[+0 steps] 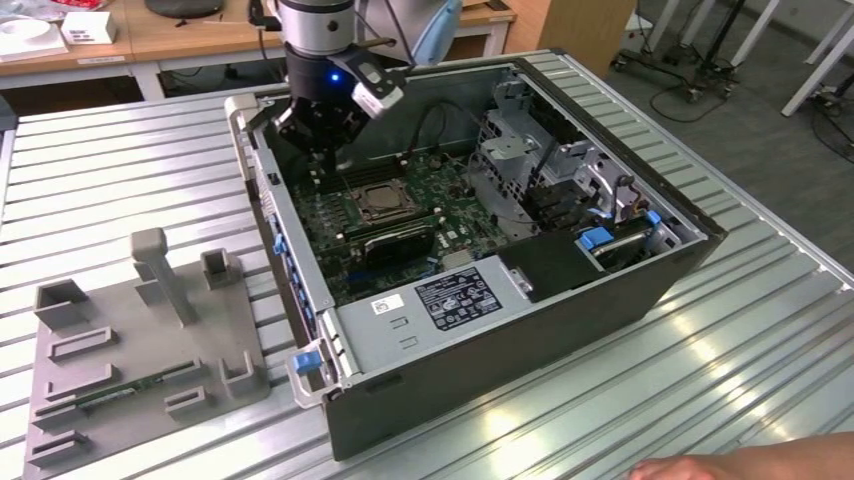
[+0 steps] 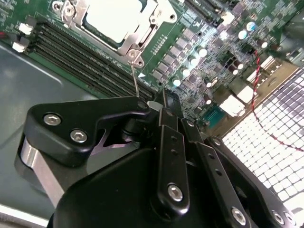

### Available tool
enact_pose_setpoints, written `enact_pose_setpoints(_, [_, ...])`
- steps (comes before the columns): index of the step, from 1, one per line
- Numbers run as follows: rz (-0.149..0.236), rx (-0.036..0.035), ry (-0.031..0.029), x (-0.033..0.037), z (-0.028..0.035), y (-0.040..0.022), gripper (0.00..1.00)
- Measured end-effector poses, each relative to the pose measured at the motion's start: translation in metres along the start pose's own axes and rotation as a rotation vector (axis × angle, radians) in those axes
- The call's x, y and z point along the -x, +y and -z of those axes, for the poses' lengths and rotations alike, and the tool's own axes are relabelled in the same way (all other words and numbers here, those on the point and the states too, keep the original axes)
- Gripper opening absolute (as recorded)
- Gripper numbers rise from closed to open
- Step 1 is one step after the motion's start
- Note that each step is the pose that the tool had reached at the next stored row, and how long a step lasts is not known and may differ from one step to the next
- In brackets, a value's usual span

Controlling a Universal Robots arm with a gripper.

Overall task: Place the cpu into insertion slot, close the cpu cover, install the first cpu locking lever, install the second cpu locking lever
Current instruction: 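Install the first cpu locking lever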

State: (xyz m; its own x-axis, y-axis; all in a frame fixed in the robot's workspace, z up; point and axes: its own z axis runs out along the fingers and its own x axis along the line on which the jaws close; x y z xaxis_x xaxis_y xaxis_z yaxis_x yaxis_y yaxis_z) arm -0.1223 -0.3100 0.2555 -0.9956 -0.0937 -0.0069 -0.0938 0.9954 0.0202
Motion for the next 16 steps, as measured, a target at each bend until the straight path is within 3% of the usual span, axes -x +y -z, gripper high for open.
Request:
enact_pose_setpoints(7, [0.000,0.0150,-0.0013,0.0002,-0.0020,0.0026,0.11])
enact_pose_setpoints(11, [0.000,0.0162,-0.0015,0.0029,-0.0027,0.0025,0.11])
enact_pose_setpoints(16, [0.000,0.0166,-0.0015,0.0123,-0.0032,0.0017,0.11])
